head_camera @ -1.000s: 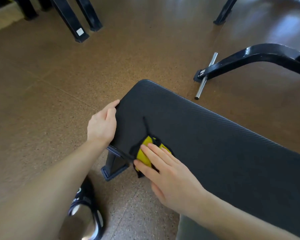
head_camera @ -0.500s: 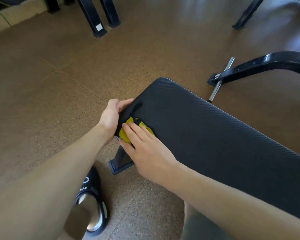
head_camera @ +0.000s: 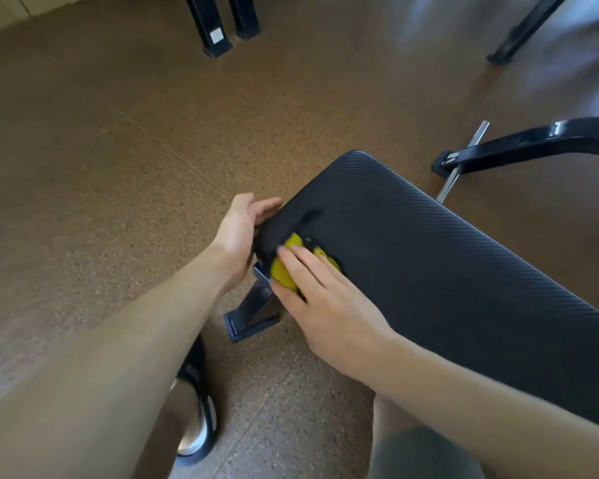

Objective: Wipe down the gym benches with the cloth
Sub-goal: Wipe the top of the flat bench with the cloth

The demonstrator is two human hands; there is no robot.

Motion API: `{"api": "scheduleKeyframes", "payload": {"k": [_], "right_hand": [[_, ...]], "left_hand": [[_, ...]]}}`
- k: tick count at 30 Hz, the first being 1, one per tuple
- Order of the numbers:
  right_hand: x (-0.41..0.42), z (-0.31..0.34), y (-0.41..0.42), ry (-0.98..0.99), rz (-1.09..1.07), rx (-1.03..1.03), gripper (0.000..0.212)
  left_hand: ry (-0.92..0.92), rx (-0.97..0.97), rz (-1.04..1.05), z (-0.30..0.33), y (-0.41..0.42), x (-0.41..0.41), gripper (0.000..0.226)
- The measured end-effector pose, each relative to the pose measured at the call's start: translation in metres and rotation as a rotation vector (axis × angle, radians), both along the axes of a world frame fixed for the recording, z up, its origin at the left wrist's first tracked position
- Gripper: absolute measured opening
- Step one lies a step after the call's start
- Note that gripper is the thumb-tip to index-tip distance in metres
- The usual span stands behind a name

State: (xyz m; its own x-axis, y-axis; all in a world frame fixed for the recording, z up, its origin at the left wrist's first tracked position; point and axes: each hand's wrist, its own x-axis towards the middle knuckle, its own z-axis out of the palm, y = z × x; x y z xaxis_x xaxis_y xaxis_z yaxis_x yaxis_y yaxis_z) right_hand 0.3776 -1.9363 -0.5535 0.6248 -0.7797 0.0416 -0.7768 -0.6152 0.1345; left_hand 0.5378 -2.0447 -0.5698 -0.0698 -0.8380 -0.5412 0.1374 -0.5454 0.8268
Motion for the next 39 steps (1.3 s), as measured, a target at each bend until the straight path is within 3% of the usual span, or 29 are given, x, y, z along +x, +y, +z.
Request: {"api": "scheduleKeyframes", "payload": {"k": [4,10,13,16,22,24,29,32,35,39], "right_hand": [[0.04,0.002,-0.031,-0.037,-0.063,0.018,0.061],[-0.038,-0.004,0.048,0.014,-0.034,0.046,0.056],[-0.057,-0.007,0.059,0.065,-0.035,0.094,0.071],[-0.029,-0.006,0.023,-0.006,-0.025,0.078,0.069],[0.041,-0.015,-0.053,-0.279,-0.026,0.007,0.027],[0.054,-0.023,-0.063,-0.34,-0.052,-0.045,0.023],[0.066,-0.018,-0.084,-0.393,-0.166,-0.046,0.021],[0.062,-0.006,-0.108,-0.345,-0.232,0.03,0.034],[0.027,-0.002,-0.143,-0.373,-0.271,0.006,0.047],[-0.04,-0.008,-0.189,-0.364,-0.36,-0.073,0.047]], "left_hand": [[0.002,0.085,0.118,-0.003,0.01,0.013,0.056],[0.039,0.17,0.098,-0.008,0.011,0.006,0.061],[0.067,0.197,0.141,-0.015,0.017,-0.004,0.052],[0.127,0.238,0.174,-0.019,0.02,-0.003,0.053],[0.152,0.281,0.266,-0.008,0.017,0.007,0.057],[0.17,0.282,0.273,-0.004,0.018,0.004,0.054],[0.182,0.26,0.339,0.007,0.021,0.001,0.055],[0.145,0.239,0.382,0.008,0.021,-0.001,0.062],[0.079,0.226,0.412,0.005,0.018,-0.008,0.056],[0.057,0.235,0.365,0.003,0.018,-0.021,0.05]]}}
